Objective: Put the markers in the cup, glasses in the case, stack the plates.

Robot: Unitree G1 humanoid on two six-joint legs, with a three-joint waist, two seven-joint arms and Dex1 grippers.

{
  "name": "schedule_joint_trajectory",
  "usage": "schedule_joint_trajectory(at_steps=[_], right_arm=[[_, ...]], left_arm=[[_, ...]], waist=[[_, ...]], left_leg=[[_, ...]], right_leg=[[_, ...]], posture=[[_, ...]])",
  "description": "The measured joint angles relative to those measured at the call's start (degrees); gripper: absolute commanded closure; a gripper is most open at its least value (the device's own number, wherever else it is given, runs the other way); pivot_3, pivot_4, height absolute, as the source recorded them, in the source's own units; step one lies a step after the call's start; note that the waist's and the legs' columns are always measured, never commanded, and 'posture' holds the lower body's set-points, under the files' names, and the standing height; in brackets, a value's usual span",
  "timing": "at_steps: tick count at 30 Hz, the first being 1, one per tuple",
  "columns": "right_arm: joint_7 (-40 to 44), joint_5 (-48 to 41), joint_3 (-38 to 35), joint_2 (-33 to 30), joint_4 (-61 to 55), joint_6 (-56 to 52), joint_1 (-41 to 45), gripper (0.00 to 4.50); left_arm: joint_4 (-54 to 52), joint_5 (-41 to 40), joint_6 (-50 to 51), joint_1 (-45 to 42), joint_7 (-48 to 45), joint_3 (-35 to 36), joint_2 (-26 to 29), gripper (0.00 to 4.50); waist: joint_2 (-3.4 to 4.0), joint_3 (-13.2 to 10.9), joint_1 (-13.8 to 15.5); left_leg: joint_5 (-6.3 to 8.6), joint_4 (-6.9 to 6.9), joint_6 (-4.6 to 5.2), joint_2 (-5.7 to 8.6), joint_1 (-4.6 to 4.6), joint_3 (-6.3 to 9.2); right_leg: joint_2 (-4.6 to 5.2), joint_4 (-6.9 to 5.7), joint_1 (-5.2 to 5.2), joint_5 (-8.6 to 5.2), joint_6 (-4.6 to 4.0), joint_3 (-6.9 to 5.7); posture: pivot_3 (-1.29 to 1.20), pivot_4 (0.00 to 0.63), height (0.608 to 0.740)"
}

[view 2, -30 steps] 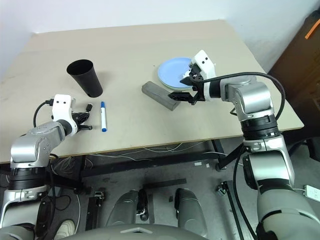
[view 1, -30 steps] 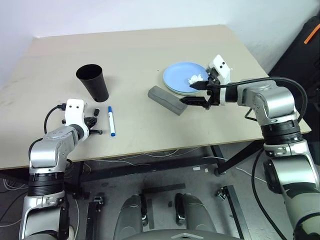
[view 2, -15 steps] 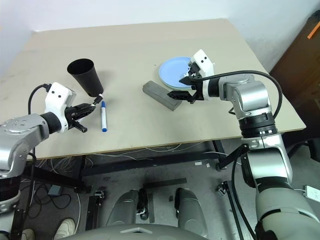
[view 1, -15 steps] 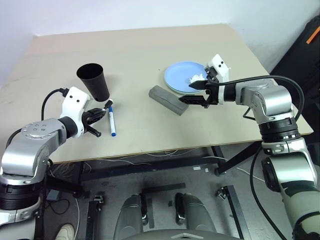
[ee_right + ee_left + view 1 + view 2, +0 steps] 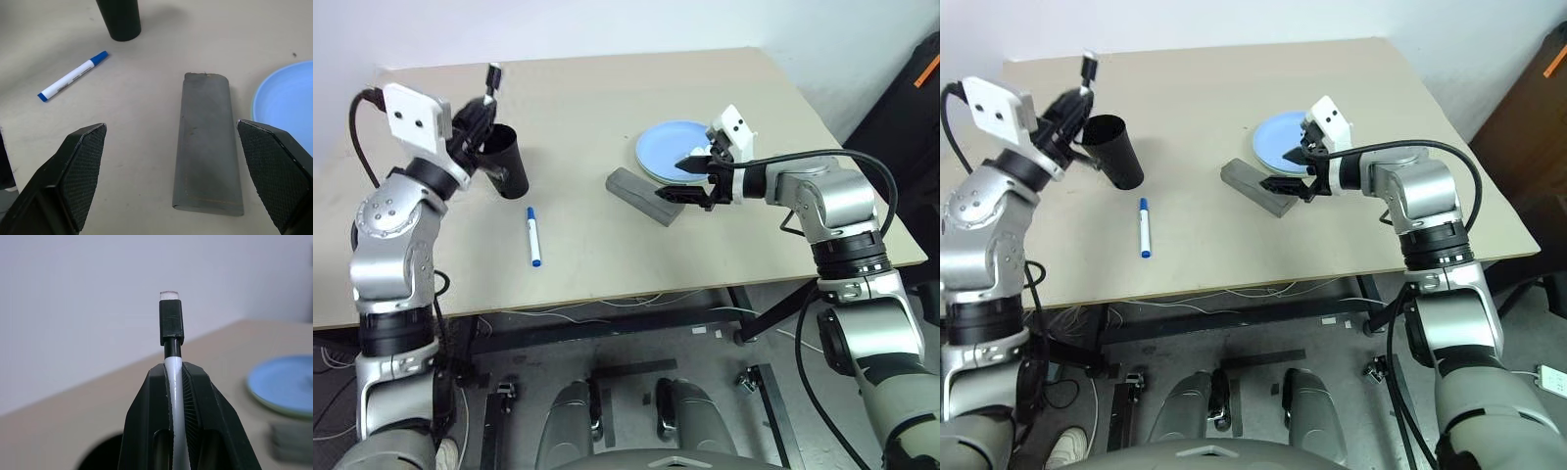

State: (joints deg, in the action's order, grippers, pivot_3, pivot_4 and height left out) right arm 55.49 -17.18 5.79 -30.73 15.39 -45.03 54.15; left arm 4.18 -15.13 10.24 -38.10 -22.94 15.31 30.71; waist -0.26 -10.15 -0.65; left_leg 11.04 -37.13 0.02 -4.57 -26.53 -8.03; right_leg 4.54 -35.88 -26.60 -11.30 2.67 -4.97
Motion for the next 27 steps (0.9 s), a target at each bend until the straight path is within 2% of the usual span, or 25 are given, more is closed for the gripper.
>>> schedule_joint_trajectory(at_steps=[8,14,20,27], right_arm=[[-2.31,0.01,-0.82,-0.42,-2.07,-0.82,-0.59,0.00],[-3.96,0.15,-0.79,-1.27,-3.01,-0.82,-2.00,0.00],[-5.28,0.30,-0.79,-2.07,-3.64,-0.67,-2.26,0.00],[-6.00,0.68,-0.79,-2.19,-3.66,-0.42,-3.23,0.00]], left_arm=[[29.00,9.65,-22.04,-13.46,7.33,-2.51,-0.83,4.49],[47.19,11.38,-31.97,-21.67,8.94,-3.09,-1.30,4.49],[57.31,12.20,-36.13,-24.60,9.36,-3.32,-1.78,4.49],[61.32,13.50,-38.51,-24.51,10.34,-4.06,-2.07,4.49]], waist=[[-0.01,0.00,-0.01],[-0.03,-0.01,-0.02],[-0.03,-0.01,-0.16],[-0.05,-0.03,-0.12]], left_leg=[[-0.01,0.01,0.01,0.00,0.00,0.00],[0.00,0.01,0.04,0.00,-0.02,-0.02],[0.00,0.01,0.05,0.00,0.00,-0.02],[0.00,-0.01,0.05,0.00,-0.02,-0.01]], right_leg=[[0.00,-0.03,-0.02,0.01,0.04,0.00],[0.01,-0.02,-0.04,0.00,0.09,-0.01],[0.01,-0.07,-0.04,-0.01,0.10,-0.01],[0.01,-0.10,-0.06,-0.01,0.11,-0.01]], posture=[[0.00,0.150,0.740],[0.00,0.150,0.740],[0.00,0.150,0.740],[0.00,0.150,0.740]])
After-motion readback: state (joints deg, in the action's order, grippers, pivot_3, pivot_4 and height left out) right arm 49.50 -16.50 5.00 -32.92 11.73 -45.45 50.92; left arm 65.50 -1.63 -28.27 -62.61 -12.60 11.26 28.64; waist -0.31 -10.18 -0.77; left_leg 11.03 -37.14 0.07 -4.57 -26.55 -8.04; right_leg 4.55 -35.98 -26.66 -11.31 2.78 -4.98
